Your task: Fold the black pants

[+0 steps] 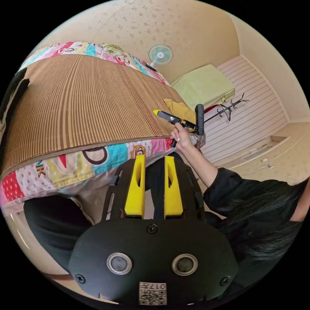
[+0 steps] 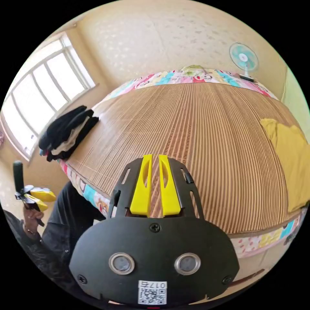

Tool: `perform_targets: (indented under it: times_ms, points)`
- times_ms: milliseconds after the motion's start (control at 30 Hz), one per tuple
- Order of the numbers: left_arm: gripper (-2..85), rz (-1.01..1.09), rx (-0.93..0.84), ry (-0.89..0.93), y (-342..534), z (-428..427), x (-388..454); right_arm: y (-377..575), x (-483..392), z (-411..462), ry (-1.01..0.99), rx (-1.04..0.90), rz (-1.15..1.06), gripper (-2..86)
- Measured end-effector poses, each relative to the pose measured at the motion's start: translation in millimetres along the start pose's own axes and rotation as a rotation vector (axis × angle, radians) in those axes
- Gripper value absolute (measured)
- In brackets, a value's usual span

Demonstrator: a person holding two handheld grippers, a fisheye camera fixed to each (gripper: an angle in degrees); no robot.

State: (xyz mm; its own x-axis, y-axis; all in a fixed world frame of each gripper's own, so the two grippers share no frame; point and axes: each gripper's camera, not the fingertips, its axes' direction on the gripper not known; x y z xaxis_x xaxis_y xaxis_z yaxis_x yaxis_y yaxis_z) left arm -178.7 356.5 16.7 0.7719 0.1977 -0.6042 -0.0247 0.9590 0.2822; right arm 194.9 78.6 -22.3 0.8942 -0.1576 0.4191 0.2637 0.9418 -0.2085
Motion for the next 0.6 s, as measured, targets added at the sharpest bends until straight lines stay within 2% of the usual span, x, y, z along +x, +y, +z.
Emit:
perform_targets:
  times_ms: [33, 67, 133, 200, 267, 367, 433, 467, 500, 567, 600]
  points:
    - [9.8, -0.015, 0.028, -0.030, -2, -13, -6, 5, -19, 30, 0.091, -0.034, -0.040, 5.4]
    - [9.9, -0.049, 0.115, -0.103, -4, -47, -19, 20, -33, 31, 0.161, 0.038, -0.082, 5.3]
    - [10.0, -0.097, 0.261, -0.226, -8, -108, -37, 31, -39, 34, 0.194, 0.048, -0.097, 5.1]
    - [11.8, -0.161, 0.396, -0.414, -26, -194, -60, 38, -30, 31, 0.139, 0.061, -0.084, 4.5]
    - [14.8, -0.224, 0.480, -0.557, -44, -256, -78, 42, 2, 27, -0.032, 0.056, -0.011, 3.5]
    - [16.7, -0.460, 0.661, -0.734, -49, -335, -116, 57, 46, 21, -0.271, 0.094, 0.094, 1.7]
    - [16.2, -0.611, 0.693, -0.720, -48, -347, -149, 66, 68, 19, -0.400, 0.113, 0.141, 1.2]
    - [15.3, -0.670, 0.658, -0.600, -55, -339, -178, 71, 80, 20, -0.471, 0.115, 0.167, 0.9]
    - [10.8, -0.671, 0.590, -0.396, -69, -319, -204, 72, 85, 20, -0.498, 0.115, 0.177, 0.8]
    - [7.1, -0.645, 0.641, -0.244, -81, -297, -205, 76, 97, 21, -0.560, 0.111, 0.189, 0.6]
    - [6.0, -0.553, 0.672, -0.237, -97, -287, -181, 77, 98, 21, -0.567, 0.110, 0.188, 0.5]
